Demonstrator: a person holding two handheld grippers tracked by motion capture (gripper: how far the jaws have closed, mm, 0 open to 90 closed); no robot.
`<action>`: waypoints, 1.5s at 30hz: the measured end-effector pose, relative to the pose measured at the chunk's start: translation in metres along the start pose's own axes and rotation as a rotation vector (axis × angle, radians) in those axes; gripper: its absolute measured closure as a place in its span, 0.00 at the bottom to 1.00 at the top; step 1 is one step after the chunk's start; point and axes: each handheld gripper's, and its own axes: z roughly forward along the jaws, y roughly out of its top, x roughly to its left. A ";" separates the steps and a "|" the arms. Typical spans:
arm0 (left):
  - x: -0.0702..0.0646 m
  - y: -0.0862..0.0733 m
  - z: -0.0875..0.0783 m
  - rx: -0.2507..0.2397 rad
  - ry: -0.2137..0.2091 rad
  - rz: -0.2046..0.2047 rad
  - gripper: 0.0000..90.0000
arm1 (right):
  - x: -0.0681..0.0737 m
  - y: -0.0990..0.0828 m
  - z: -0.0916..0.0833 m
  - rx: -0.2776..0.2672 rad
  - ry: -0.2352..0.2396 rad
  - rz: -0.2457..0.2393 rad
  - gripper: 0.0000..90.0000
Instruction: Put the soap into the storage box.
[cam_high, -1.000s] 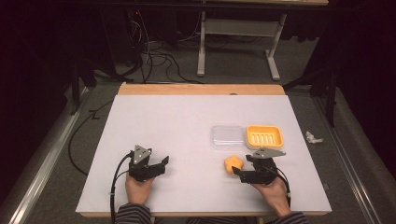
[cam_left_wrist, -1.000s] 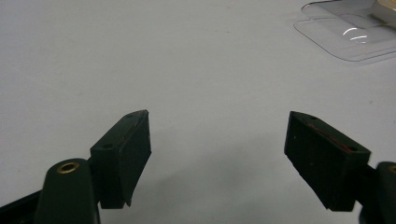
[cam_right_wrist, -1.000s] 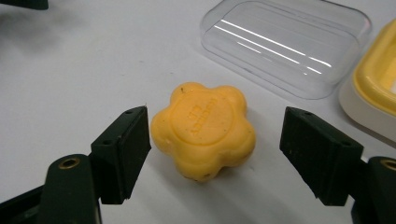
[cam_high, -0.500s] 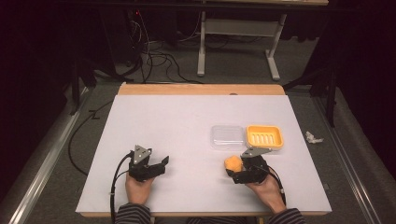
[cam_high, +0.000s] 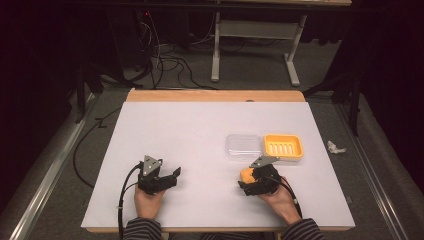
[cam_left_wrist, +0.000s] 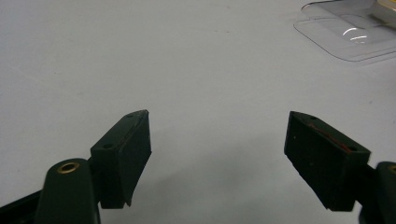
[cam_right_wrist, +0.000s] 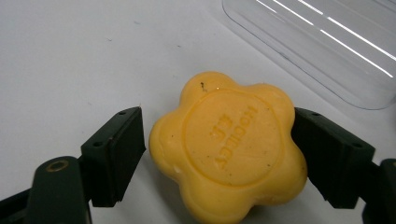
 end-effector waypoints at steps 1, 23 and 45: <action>0.000 0.000 0.000 0.000 0.000 0.000 0.26 | 0.000 0.000 0.000 0.000 -0.004 -0.002 0.26; 0.000 0.000 0.000 0.000 0.001 -0.007 0.26 | 0.002 0.000 -0.003 -0.005 -0.007 -0.030 0.30; 0.000 0.000 0.000 0.001 0.000 -0.002 0.26 | -0.009 -0.002 -0.027 -0.088 -0.031 -0.007 0.30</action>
